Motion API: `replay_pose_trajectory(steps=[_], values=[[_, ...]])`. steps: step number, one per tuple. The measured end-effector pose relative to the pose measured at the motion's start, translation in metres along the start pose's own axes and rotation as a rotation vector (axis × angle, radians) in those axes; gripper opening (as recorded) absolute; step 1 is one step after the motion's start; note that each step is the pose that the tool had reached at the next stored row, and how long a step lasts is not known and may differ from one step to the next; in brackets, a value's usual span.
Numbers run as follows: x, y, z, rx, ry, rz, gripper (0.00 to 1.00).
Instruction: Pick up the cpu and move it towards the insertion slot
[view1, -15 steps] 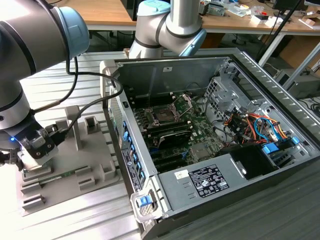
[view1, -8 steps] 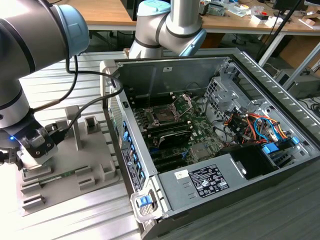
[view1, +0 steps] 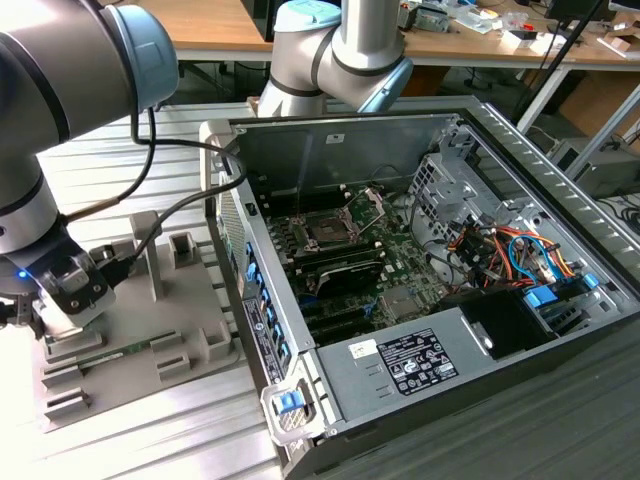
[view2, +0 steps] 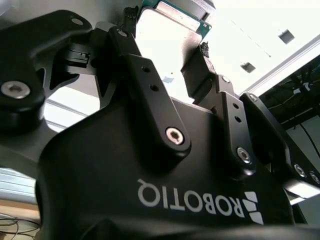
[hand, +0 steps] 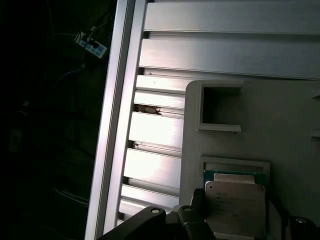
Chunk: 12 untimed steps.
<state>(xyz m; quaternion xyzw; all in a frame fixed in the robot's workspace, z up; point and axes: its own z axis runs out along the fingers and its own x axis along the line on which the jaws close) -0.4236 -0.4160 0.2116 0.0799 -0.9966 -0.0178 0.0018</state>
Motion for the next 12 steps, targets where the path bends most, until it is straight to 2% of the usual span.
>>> replay_pose_trajectory(steps=[12], values=[[0.0000,0.0002,-0.0047,0.0000,0.0000,0.000,0.55]])
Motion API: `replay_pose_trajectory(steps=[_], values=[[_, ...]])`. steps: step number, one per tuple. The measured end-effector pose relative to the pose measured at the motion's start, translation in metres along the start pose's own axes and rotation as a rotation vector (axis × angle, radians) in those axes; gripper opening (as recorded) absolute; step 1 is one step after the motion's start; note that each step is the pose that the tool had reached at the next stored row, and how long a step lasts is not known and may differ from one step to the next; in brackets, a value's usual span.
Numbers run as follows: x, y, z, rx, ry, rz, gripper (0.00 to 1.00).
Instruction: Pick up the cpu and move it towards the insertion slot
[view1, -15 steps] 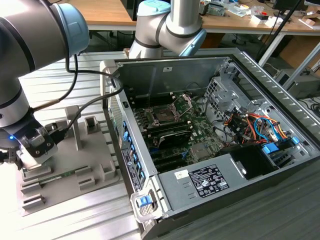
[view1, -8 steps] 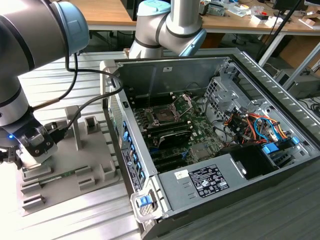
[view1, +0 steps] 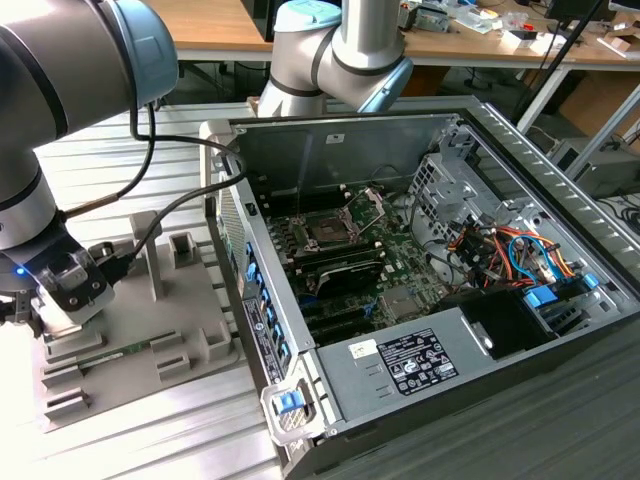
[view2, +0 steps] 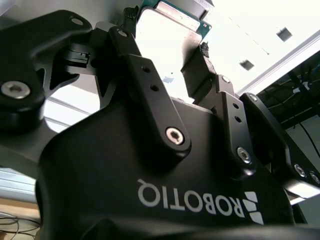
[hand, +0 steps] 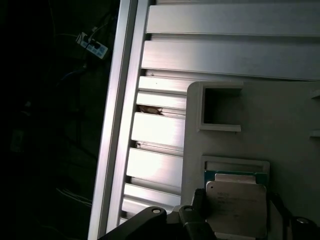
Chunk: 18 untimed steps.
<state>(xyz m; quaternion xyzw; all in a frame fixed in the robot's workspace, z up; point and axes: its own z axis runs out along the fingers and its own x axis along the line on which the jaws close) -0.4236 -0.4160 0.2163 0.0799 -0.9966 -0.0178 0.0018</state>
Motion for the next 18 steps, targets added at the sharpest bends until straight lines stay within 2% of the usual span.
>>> replay_pose_trajectory(steps=[18], values=[[0.0000,0.0003,-0.0089,0.0001,0.0001,0.000,0.55]])
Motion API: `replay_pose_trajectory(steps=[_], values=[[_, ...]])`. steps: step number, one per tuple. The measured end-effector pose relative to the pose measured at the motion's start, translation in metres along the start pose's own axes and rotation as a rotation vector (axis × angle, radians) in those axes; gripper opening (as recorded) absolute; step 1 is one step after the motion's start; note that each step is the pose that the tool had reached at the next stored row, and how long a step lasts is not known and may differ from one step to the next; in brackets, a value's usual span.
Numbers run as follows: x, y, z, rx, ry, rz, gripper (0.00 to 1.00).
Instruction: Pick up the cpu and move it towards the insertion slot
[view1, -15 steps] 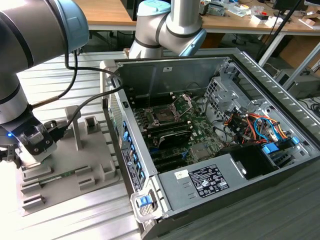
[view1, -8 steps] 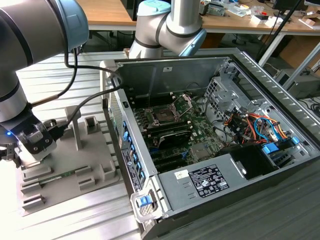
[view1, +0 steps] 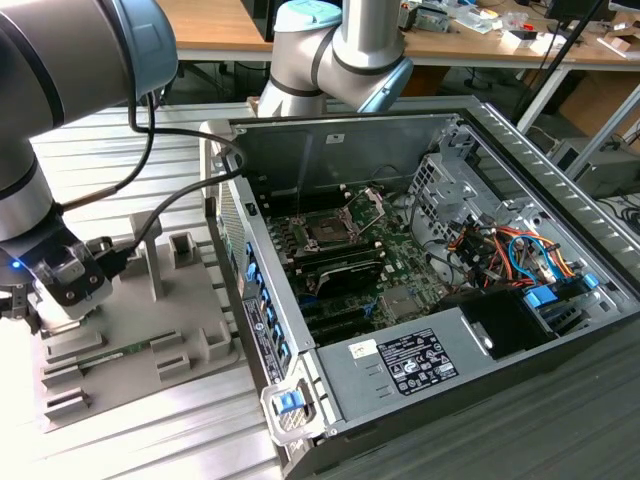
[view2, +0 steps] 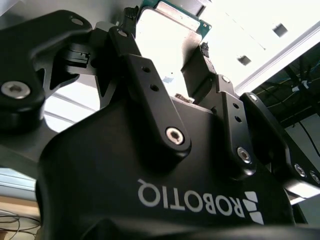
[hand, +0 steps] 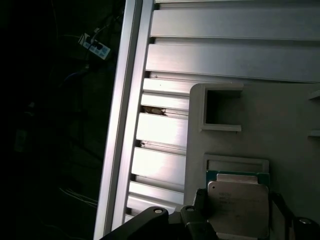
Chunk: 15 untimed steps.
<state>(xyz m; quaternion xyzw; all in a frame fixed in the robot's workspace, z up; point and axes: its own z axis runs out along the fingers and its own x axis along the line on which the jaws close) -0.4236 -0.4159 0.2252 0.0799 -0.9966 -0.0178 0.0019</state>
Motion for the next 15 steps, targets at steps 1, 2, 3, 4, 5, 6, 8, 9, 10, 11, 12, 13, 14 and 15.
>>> replay_pose_trajectory(steps=[1,2,3,4,5,6,8,9,10,11,12,13,14,15], values=[[0.0000,0.0000,-0.0004,0.0000,0.0001,0.000,0.55],[0.0000,0.0000,-0.0007,-0.0001,-0.0001,0.000,0.55],[0.0000,0.0000,-0.0011,-0.0001,-0.0001,0.000,0.55],[0.0000,0.0000,-0.0015,0.0000,-0.0001,0.000,0.55],[0.0000,0.0000,-0.0019,0.0000,0.0000,0.000,0.55],[0.0000,0.0001,-0.0028,0.0000,-0.0001,0.000,0.55],[0.0000,0.0001,-0.0039,0.0000,-0.0001,0.000,0.55],[0.0000,0.0002,-0.0045,0.0000,-0.0001,0.000,0.55],[0.0000,0.0002,-0.0053,-0.0001,-0.0001,0.000,0.55],[0.0000,0.0002,-0.0060,0.0000,-0.0001,0.000,0.55],[0.0000,0.0002,-0.0066,0.0000,-0.0001,0.000,0.55],[0.0000,0.0003,-0.0070,0.0000,-0.0001,0.000,0.55],[0.0000,0.0003,-0.0079,0.0000,0.0000,0.000,0.55],[0.0000,0.0003,-0.0086,0.0000,0.0000,0.000,0.55]])
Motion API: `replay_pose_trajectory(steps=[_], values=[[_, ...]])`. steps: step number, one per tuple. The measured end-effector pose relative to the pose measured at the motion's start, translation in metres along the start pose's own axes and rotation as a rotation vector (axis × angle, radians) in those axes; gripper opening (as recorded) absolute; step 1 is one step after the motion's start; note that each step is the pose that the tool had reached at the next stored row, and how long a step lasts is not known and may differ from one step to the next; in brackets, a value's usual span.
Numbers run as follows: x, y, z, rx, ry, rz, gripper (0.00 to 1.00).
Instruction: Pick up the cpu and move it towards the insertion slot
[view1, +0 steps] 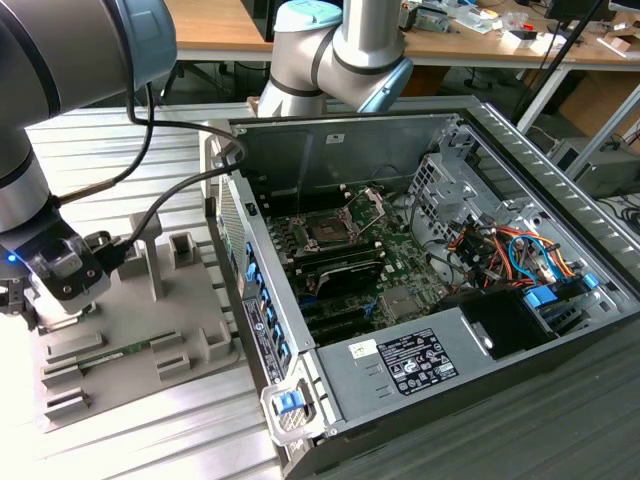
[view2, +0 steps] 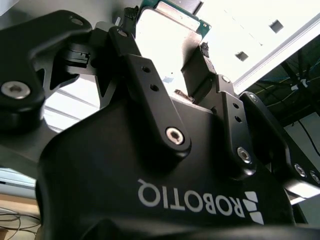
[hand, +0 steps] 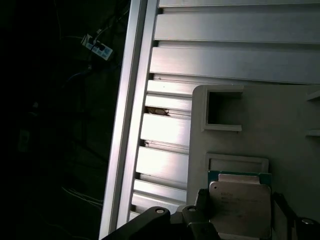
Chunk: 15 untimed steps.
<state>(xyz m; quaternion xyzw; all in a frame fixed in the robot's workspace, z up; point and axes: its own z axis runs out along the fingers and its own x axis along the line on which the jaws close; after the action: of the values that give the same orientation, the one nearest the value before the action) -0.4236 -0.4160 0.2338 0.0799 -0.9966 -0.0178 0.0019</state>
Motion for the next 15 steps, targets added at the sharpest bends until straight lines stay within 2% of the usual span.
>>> replay_pose_trajectory(steps=[15], values=[[0.0000,0.0003,-0.0076,0.0000,-0.0001,0.000,0.55]])
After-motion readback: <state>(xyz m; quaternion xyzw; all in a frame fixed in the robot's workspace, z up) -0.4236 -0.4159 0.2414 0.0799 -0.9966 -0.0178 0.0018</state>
